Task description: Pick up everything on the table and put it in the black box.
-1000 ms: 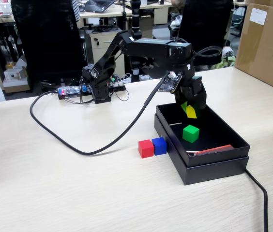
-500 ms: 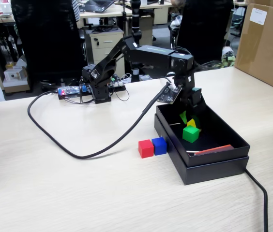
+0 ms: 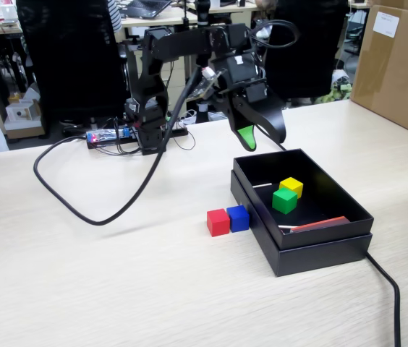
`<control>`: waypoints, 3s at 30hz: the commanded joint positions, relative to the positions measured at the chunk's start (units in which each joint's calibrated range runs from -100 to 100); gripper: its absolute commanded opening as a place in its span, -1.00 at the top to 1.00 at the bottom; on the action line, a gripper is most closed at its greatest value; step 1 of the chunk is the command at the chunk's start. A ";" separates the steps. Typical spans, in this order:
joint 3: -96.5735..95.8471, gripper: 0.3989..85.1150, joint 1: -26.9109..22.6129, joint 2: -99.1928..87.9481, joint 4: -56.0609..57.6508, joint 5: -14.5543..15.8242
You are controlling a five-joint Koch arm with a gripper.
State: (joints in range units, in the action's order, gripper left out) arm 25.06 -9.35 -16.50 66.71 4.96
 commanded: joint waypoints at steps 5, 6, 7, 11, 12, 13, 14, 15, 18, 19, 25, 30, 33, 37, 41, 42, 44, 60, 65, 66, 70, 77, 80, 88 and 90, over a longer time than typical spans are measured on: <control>-0.85 -0.12 5.42 2.91 0.21 -1.27; -0.85 -0.12 5.67 4.86 0.21 -1.27; -0.76 -0.12 5.81 6.92 0.21 -1.27; 1.42 -0.13 6.11 15.87 0.21 -1.22; 1.87 -0.13 6.11 17.48 0.21 -1.17; 2.32 -0.13 6.06 18.97 0.21 -1.17; 2.87 -0.13 6.06 20.35 0.21 -1.17; 3.32 -0.13 6.01 21.50 0.21 -1.17; 4.41 -0.13 5.96 24.94 0.21 -1.17; 4.86 -0.13 5.91 25.86 0.21 -1.17; 7.49 -0.08 5.96 31.48 0.21 -1.61; 10.39 0.05 5.86 34.92 0.21 -1.76; 12.20 0.17 5.67 36.30 0.21 -1.71; 13.29 0.31 5.42 38.13 0.21 -1.56; 14.47 0.62 5.42 38.36 0.21 -1.12; 14.65 0.62 5.52 38.13 0.21 -1.12; 14.65 0.62 5.86 36.64 0.21 -1.22; 22.09 0.61 -2.93 9.79 0.21 -2.88; 26.08 0.61 -7.91 18.86 0.21 -2.05; 26.62 0.61 -8.69 20.92 0.21 -2.05; 28.25 0.60 -10.35 29.76 0.21 -1.32; 26.98 0.48 -10.40 36.99 1.42 -0.44; 26.80 0.46 -10.26 38.59 1.76 -0.39; 21.91 0.02 -9.23 28.84 2.88 0.15; 20.27 -0.05 -8.50 22.64 2.80 0.10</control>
State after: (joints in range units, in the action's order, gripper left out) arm 43.77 -18.53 18.71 69.42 5.15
